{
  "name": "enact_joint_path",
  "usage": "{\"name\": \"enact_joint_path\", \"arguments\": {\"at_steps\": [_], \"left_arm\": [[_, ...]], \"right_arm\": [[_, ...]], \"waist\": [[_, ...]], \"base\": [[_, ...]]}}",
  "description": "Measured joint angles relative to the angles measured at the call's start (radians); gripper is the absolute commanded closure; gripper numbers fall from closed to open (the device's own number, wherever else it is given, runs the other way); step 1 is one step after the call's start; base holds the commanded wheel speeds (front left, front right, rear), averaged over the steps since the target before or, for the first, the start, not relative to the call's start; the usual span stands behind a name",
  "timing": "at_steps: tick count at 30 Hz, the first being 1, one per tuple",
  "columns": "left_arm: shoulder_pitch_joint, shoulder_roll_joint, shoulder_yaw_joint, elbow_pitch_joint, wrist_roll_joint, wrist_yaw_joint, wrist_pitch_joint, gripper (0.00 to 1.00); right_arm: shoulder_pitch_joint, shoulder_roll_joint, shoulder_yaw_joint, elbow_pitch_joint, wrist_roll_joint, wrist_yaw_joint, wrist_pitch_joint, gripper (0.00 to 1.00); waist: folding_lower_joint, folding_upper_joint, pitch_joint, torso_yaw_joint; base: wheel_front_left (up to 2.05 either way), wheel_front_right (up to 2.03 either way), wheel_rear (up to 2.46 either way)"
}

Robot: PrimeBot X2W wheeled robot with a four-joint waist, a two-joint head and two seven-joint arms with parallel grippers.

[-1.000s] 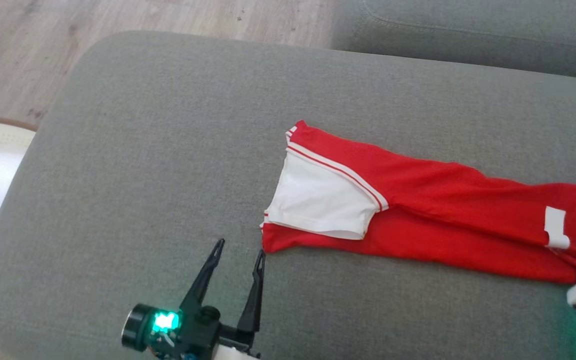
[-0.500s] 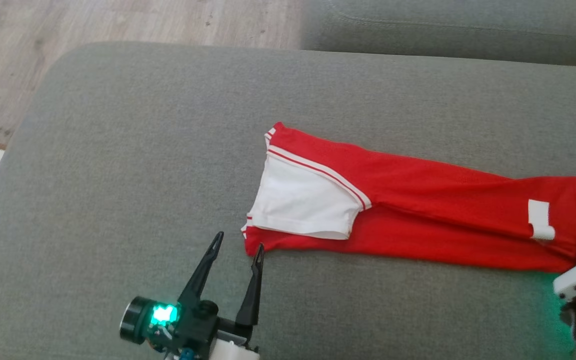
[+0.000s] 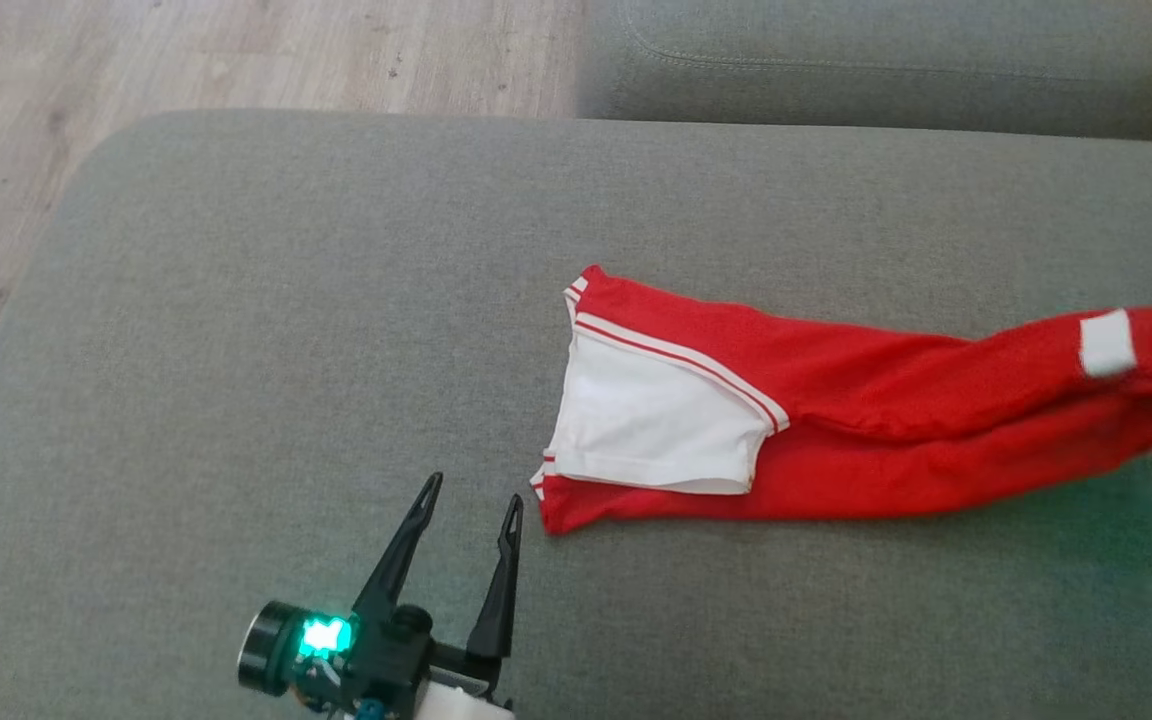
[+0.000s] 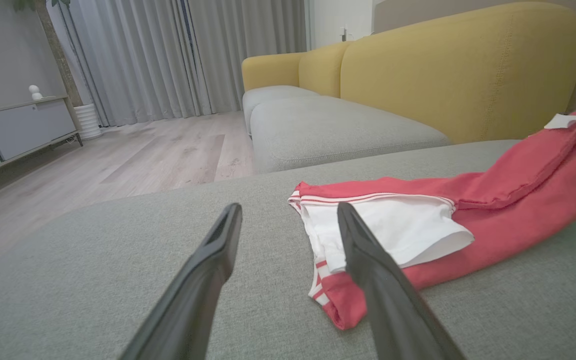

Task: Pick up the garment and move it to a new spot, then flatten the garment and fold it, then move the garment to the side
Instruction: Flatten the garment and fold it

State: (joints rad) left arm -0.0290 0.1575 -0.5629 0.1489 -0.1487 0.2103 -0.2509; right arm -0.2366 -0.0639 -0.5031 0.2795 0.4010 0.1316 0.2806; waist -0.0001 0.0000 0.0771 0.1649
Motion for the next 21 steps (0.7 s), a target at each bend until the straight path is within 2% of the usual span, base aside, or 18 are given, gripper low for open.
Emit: {"name": "enact_joint_path", "arguments": {"at_steps": [7,8,14,21], "left_arm": [[0.000,-0.016,0.009,0.011,0.017,-0.017,0.000,0.00],[0.000,-0.020,0.010,0.015,0.018,-0.018,0.000,0.00],[0.000,-0.033,0.011,0.031,0.028,-0.027,0.000,0.00],[0.000,-0.045,0.012,0.040,0.035,-0.036,0.000,0.00]], "right_arm": [[-0.002,0.018,0.199,-0.091,0.092,0.000,0.038,1.00],[-0.005,0.017,0.274,-0.081,0.146,0.000,0.038,1.00],[-0.042,0.017,0.508,0.009,0.240,0.000,0.003,1.00],[-0.102,0.016,0.688,0.138,0.326,0.000,-0.062,1.00]], "waist": [[0.0000,0.0000,-0.010,0.036],[0.0000,0.0000,-0.013,0.052],[0.0000,0.0000,-0.018,0.117],[0.0001,0.0000,-0.019,0.198]], "base": [[0.00,0.00,0.00],[0.00,0.00,0.00],[0.00,0.00,0.00],[0.00,0.00,0.00]]}}
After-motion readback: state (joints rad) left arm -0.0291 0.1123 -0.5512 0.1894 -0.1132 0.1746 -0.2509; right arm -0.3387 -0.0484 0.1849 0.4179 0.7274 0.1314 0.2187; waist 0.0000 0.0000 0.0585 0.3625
